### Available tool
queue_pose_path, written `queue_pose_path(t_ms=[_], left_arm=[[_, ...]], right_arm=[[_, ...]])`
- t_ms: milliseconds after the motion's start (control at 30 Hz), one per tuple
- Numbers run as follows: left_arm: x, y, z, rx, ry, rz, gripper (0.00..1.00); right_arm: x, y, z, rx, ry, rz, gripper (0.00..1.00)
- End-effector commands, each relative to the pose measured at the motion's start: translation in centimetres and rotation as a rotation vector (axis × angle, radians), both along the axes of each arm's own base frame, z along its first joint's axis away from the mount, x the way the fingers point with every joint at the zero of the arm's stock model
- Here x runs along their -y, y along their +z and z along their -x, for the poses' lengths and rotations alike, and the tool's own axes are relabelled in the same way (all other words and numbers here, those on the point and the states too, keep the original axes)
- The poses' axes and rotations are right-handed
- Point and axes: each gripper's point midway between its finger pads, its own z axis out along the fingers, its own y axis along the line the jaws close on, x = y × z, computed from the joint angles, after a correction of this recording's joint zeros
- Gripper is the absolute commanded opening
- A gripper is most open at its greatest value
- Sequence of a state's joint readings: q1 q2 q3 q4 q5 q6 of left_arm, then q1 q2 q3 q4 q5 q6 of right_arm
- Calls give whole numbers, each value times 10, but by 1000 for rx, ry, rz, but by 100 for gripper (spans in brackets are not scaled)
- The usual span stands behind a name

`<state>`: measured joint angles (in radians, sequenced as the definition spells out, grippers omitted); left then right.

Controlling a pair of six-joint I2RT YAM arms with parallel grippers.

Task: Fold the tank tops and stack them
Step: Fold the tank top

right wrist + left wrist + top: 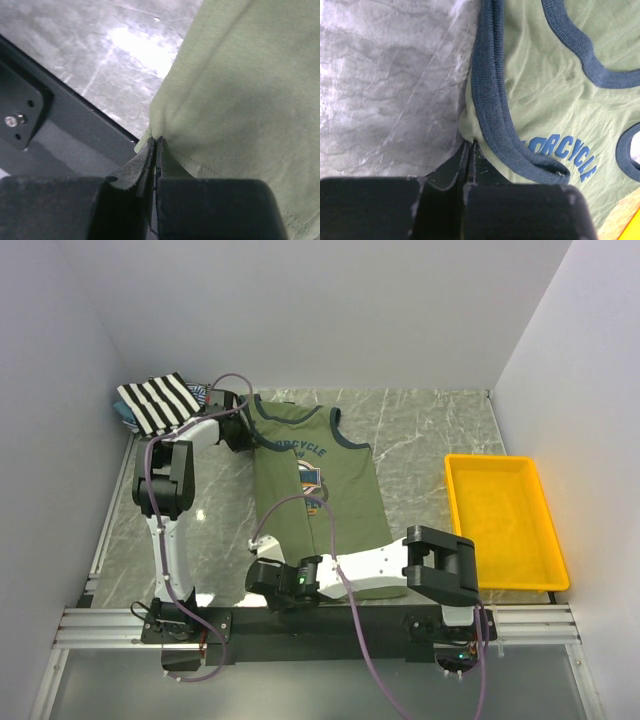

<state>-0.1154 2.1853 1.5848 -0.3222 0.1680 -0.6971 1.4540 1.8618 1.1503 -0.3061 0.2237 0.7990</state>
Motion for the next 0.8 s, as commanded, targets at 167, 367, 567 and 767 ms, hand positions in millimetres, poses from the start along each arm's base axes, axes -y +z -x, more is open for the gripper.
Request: queue_pose_path(t_ms=[167, 367, 567, 767], left_arm=[[-23, -1, -13, 11, 79, -82, 1], [-39, 7, -28, 24, 92, -106, 0], [-56, 7, -38, 34, 122, -112, 1], [-59, 35, -40, 99, 123, -109, 35]], right_arm=[[-32, 43, 14, -41, 97, -158, 0], [-56, 44, 14, -65, 131, -168, 0], [-79, 41, 12, -109, 151, -188, 0], [-77, 49, 1, -92, 130, -200, 32]])
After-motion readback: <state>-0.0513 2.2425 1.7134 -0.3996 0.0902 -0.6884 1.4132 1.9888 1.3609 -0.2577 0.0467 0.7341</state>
